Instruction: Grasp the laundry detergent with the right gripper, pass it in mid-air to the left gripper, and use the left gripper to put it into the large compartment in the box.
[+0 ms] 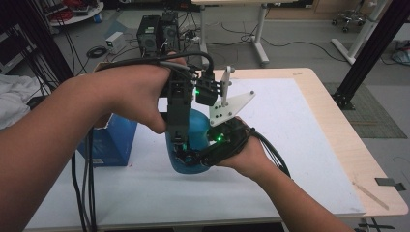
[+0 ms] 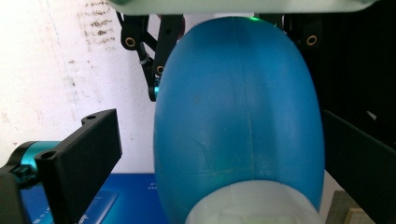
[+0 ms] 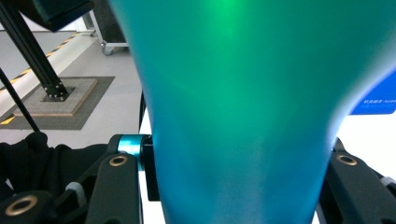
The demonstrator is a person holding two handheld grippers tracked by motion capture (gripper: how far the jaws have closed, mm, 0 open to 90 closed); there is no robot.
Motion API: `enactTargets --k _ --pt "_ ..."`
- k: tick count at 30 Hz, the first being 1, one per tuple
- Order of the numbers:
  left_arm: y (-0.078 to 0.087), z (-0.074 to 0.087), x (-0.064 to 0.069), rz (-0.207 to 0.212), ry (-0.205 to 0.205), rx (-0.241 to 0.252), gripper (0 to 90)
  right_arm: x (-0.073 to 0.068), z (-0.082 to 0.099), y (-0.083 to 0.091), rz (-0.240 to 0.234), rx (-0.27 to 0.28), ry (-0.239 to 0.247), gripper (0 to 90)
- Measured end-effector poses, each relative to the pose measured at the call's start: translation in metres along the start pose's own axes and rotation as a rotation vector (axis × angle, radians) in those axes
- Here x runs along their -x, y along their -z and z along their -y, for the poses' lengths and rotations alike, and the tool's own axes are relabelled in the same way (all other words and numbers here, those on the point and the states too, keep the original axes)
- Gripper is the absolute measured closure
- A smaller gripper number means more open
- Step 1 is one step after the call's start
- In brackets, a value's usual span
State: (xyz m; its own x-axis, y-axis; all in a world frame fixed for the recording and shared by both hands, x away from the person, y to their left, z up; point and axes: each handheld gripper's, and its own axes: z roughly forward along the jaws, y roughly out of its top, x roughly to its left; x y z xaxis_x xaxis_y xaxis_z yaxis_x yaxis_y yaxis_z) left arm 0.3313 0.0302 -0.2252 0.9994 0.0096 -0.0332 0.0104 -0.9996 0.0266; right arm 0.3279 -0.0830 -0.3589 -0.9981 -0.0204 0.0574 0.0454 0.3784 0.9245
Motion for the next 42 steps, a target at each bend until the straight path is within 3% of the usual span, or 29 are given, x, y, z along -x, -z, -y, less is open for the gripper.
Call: enactTargets --k 3,5,22,42 --pt "-0.0002 -0.0009 0.0001 0.001 0.000 0.003 2.6 0.0004 0.0001 0.0013 0.003 0.000 0.001 46.2" --pt "0.0006 -0.0017 0.0010 0.001 -0.004 0.001 7.7 0.0005 0.0000 0.0020 0.004 0.001 0.000 46.2" --pt "0.0008 -0.0045 0.0011 -0.015 -0.010 0.000 11.9 0.0001 -0.0002 0.0041 0.008 0.000 0.001 46.2" --pt "0.0004 -0.0051 0.0029 -0.013 -0.005 0.003 25.6 0.0001 -0.0002 0.0052 0.014 0.004 0.000 46.3"
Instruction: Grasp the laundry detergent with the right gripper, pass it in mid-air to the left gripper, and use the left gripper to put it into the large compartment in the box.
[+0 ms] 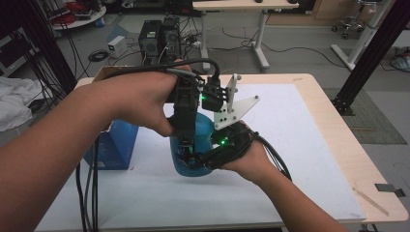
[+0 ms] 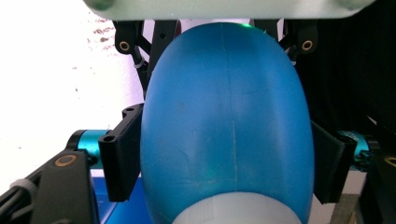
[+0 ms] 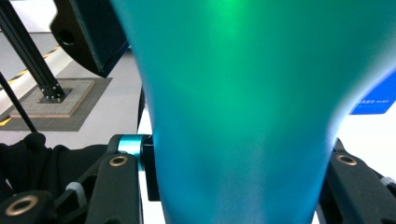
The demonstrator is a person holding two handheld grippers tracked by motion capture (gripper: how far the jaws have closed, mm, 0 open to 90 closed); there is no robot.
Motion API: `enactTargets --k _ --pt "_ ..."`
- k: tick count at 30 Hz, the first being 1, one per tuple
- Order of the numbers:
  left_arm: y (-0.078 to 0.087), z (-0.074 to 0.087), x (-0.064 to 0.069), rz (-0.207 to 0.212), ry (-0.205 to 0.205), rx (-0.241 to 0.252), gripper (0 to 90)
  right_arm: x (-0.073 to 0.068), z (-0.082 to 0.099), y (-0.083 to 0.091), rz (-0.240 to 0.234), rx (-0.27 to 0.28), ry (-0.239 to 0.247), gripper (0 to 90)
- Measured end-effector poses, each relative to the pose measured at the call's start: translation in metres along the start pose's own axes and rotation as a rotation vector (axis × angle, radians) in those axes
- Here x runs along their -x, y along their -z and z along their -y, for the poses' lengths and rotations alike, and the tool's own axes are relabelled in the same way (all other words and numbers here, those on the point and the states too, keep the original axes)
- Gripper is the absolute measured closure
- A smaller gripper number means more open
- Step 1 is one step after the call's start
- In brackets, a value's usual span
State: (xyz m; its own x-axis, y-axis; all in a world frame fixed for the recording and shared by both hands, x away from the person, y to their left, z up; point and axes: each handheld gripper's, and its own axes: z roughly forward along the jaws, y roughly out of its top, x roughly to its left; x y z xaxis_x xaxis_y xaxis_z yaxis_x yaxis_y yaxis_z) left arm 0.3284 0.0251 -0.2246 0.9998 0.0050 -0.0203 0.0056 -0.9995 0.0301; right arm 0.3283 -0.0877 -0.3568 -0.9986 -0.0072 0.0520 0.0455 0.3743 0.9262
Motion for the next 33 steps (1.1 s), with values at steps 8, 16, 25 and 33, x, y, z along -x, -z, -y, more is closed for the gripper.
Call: enactTargets --k 8,16,25,33 --pt "-0.0003 -0.0006 -0.0005 -0.004 -0.003 0.001 29.3 0.0002 0.0004 0.0003 -0.001 0.004 -0.002 46.3" --pt "-0.0007 -0.0017 -0.0017 0.008 0.015 -0.003 38.8 0.0002 0.0016 0.0001 -0.001 0.002 -0.004 46.3" --pt "-0.0007 -0.0038 0.0011 -0.003 0.033 -0.012 39.3 -0.0010 0.0021 0.0008 -0.002 0.001 -0.001 45.2" --pt "0.0033 0.0015 -0.0019 0.024 0.055 0.006 39.3 -0.0027 0.0062 0.0063 0.032 -0.010 -0.007 26.5"
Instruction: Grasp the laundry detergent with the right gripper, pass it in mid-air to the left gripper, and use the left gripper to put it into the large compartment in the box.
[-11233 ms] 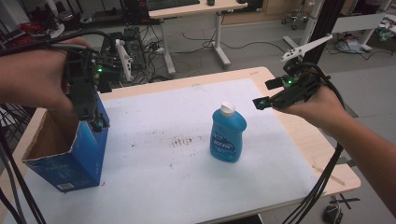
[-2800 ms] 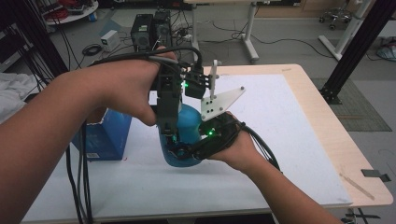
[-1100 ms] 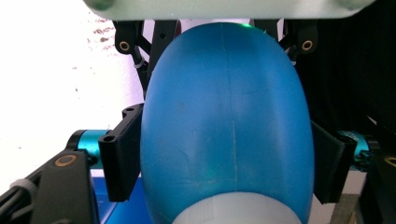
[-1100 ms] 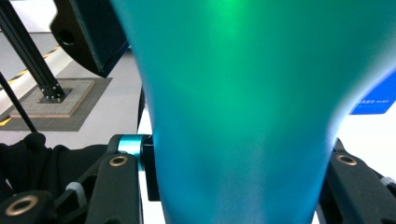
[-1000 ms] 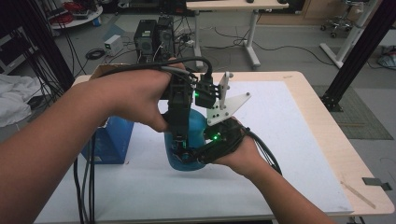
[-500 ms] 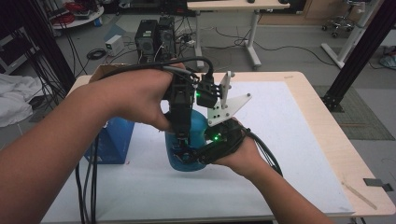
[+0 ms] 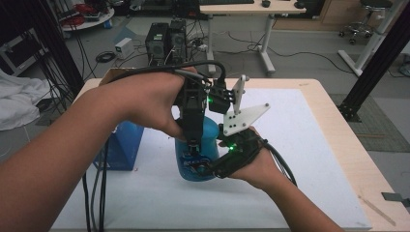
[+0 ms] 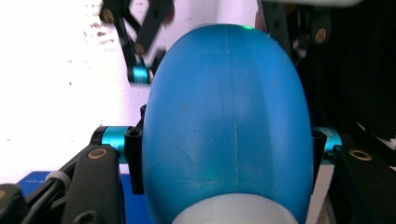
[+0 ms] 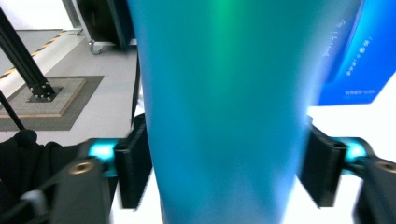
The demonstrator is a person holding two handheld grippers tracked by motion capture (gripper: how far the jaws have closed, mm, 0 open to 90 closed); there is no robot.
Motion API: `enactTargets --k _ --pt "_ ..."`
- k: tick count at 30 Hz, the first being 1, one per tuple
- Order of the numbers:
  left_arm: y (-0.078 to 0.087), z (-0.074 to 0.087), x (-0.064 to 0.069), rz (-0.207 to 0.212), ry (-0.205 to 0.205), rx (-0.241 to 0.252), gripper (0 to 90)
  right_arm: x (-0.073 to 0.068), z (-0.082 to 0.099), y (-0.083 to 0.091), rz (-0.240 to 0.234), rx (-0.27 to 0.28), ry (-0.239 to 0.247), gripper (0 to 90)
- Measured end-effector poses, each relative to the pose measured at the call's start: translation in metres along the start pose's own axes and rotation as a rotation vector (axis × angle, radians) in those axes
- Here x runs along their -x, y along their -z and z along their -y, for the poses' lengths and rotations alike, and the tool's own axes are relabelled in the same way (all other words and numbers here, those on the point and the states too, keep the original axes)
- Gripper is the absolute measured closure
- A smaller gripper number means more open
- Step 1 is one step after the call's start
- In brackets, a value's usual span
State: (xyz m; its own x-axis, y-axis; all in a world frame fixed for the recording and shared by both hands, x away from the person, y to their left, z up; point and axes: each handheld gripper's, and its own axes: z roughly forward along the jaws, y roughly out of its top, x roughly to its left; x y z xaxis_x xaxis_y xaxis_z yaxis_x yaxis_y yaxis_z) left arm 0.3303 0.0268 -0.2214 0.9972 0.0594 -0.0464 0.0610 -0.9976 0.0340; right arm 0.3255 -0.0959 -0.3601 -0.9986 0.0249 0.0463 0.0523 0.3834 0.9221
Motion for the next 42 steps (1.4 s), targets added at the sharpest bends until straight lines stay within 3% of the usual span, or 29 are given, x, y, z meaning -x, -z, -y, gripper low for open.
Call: enactTargets --k 7,13,14,15,22,33,42 --pt "0.010 0.015 -0.007 -0.001 0.052 -0.019 39.3 0.002 0.008 0.024 0.049 -0.020 -0.035 13.0" --pt "0.026 0.032 -0.015 -0.008 0.109 -0.026 39.2 0.007 0.007 0.048 0.088 -0.080 -0.044 10.0" --pt "0.026 0.032 -0.015 -0.008 0.109 -0.026 39.2 0.008 0.007 0.050 0.097 -0.093 -0.047 1.5" --pt "0.033 0.039 -0.018 -0.011 0.127 -0.029 39.2 0.009 0.006 0.054 0.118 -0.120 -0.061 1.0" --pt "0.060 0.064 -0.029 -0.020 0.242 -0.009 39.1 0.016 -0.002 0.075 0.134 -0.210 -0.055 0.7" --pt "0.111 0.115 -0.048 -0.025 0.555 0.038 39.0 0.033 -0.017 0.109 0.186 -0.371 -0.046 0.8" --pt "0.137 0.153 -0.063 -0.062 0.865 0.068 38.9 0.038 -0.017 0.119 0.211 -0.449 -0.043 0.8"
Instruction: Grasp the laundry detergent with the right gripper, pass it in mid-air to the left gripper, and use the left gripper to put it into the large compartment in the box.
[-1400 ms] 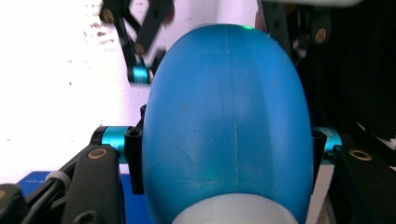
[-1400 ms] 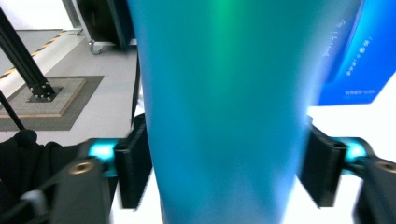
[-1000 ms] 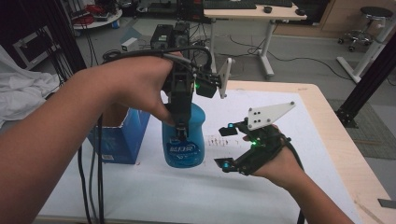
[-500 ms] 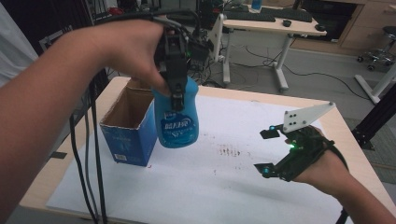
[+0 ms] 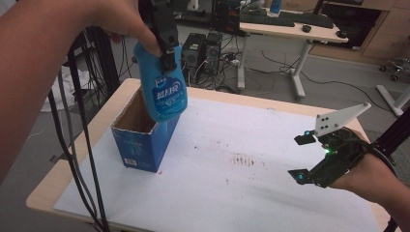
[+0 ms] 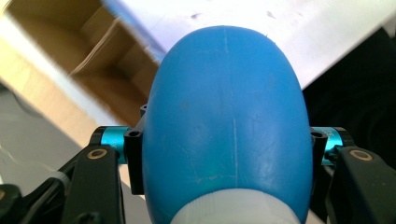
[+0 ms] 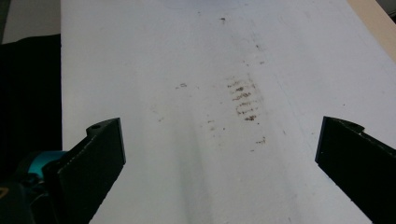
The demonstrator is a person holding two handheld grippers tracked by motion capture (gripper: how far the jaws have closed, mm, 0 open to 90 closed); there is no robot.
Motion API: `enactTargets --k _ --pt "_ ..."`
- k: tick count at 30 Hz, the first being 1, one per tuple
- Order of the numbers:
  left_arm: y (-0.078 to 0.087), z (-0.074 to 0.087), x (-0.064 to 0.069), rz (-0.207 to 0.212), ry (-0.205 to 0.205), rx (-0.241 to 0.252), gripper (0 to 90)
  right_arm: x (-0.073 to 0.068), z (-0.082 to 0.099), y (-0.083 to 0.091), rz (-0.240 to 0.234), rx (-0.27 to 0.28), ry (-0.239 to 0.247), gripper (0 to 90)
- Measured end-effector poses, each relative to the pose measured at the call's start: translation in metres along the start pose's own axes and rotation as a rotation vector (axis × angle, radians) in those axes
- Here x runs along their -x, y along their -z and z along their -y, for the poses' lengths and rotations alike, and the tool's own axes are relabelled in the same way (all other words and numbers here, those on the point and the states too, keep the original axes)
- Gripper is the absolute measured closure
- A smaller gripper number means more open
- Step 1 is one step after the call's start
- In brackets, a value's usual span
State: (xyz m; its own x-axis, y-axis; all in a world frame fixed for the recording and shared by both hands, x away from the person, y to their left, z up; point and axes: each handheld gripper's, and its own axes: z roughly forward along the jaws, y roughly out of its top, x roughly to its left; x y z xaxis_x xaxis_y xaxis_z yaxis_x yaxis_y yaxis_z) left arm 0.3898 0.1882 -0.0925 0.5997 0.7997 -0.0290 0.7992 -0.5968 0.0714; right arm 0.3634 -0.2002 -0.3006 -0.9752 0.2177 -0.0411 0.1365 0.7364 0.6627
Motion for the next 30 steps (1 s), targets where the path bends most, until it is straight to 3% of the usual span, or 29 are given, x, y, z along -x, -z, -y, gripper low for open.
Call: enactTargets --k 1,2,3,4,5,6,11,14,20,30 --pt "0.001 0.001 -0.004 -0.004 0.035 -0.005 38.9 0.000 0.000 0.000 0.001 -0.003 0.002 0.8" --pt "0.001 0.001 -0.004 -0.004 0.035 -0.005 38.9 0.000 0.000 0.000 0.001 -0.003 0.002 0.8" --pt "0.001 0.004 -0.012 -0.013 0.106 -0.014 38.9 -0.001 0.000 0.000 0.001 -0.006 0.004 0.8" --pt "0.001 0.004 -0.012 -0.013 0.106 -0.014 38.9 -0.001 0.000 0.000 0.002 -0.006 0.003 0.8" --pt "-0.001 0.006 -0.019 -0.027 0.170 -0.027 38.9 -0.001 0.000 0.000 0.002 -0.006 0.005 0.8" --pt "-0.002 0.007 -0.022 -0.037 0.198 -0.033 38.9 -0.002 -0.001 0.000 0.001 -0.009 0.007 0.8" --pt "-0.008 0.011 -0.036 -0.079 0.276 -0.051 38.9 -0.003 -0.002 -0.002 0.001 -0.015 0.012 0.8" --pt "-0.012 0.012 -0.042 -0.080 0.292 -0.056 38.9 -0.003 -0.002 -0.003 -0.001 -0.020 0.013 0.8" --pt "-0.038 0.015 -0.059 -0.062 0.319 -0.079 38.9 -0.003 -0.002 -0.005 -0.002 -0.035 0.009 0.8" --pt "-0.081 0.012 -0.072 -0.026 0.282 -0.105 38.9 -0.006 -0.001 -0.009 -0.002 -0.045 0.009 0.8"
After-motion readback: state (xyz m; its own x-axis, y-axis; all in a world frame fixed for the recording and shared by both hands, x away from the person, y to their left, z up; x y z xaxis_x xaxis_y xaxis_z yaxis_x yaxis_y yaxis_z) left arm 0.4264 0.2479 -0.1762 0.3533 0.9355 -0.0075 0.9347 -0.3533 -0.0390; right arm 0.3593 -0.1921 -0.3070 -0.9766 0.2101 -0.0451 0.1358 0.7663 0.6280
